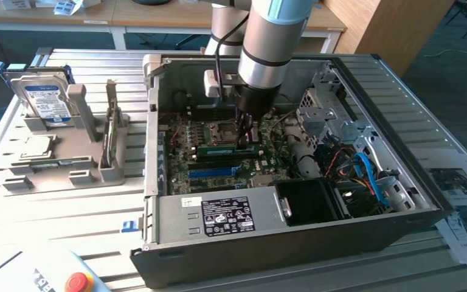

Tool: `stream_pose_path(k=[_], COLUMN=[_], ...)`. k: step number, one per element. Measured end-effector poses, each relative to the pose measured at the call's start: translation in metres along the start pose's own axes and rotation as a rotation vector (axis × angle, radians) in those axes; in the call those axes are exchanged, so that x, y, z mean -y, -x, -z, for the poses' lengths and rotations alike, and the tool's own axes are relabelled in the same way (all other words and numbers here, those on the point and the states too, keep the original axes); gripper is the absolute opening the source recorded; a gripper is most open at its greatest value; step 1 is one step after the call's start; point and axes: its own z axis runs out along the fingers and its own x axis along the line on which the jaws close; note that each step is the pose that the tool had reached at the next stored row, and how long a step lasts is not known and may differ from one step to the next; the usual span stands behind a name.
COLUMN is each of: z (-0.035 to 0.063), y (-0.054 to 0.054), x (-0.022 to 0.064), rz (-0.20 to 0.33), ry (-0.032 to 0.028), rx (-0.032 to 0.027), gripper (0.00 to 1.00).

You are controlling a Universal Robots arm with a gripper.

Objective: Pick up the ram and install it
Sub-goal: 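Insert the ram into the slot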

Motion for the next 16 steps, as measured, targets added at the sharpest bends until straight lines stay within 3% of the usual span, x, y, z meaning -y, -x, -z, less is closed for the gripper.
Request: stream_pose_path(k=[16], z=[-0.0004], y=[-0.0013], x=[0.0011], rz=[0.0], ry=[0.0002], rx=[-0.0004], gripper=[0.12])
